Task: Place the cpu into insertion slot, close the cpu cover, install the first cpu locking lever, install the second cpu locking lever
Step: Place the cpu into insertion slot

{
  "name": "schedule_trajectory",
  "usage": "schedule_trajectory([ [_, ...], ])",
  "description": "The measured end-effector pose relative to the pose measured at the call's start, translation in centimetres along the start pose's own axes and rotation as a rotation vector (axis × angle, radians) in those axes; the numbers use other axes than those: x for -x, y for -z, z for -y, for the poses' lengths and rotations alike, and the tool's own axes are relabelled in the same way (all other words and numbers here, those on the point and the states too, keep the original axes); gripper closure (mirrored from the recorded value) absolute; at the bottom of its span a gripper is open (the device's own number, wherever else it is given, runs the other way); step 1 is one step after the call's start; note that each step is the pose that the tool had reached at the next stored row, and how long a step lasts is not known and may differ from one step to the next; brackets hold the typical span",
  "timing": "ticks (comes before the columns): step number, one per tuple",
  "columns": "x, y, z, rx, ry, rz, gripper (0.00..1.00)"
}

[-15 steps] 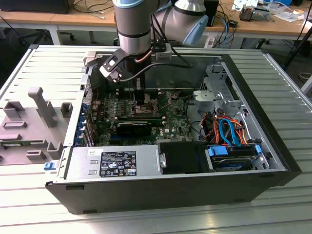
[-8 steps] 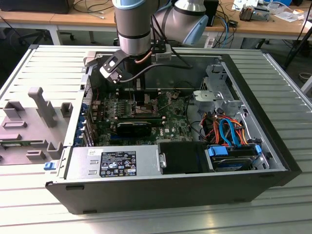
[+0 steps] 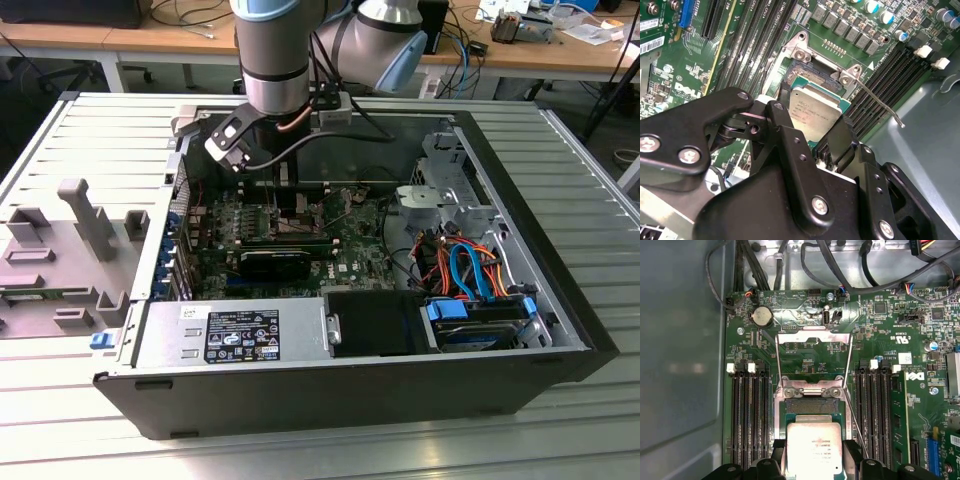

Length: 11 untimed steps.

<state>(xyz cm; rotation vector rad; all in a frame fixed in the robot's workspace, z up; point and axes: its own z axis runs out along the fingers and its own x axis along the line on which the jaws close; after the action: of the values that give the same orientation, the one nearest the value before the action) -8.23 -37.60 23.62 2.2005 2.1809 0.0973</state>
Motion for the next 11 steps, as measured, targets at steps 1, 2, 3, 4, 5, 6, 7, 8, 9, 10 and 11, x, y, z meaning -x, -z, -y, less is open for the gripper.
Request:
schedule_trajectory([
  [1, 0.0, -0.02, 0.0, 0.0, 0.0, 0.0, 0.46],
  [2, 0.0, -0.05, 0.0, 0.0, 0.0, 0.0, 0.46],
  [3, 0.0, -0.07, 0.01, 0.0, 0.0, -0.0001, 0.46],
  [4, 0.0, -0.1, 0.01, 0.0, 0.0, 0.0, 0.46],
  [5, 0.0, -0.12, 0.01, 0.0, 0.0, 0.0, 0.46],
  [6, 0.0, -0.14, 0.01, 0.0, 0.0, -0.0001, 0.46],
  [7, 0.0, -0.15, 0.01, 0.0, 0.0, 0.0, 0.46],
  [8, 0.0, -0.16, 0.01, 0.0, 0.0, 0.0, 0.46],
  [9, 0.0, -0.17, 0.01, 0.0, 0.0, 0.0, 0.46],
  [10, 0.0, -0.19, 0.01, 0.0, 0.0, 0.0, 0.46],
  [11, 0.0, -0.21, 0.02, 0.0, 0.0, 0.0, 0.46],
])
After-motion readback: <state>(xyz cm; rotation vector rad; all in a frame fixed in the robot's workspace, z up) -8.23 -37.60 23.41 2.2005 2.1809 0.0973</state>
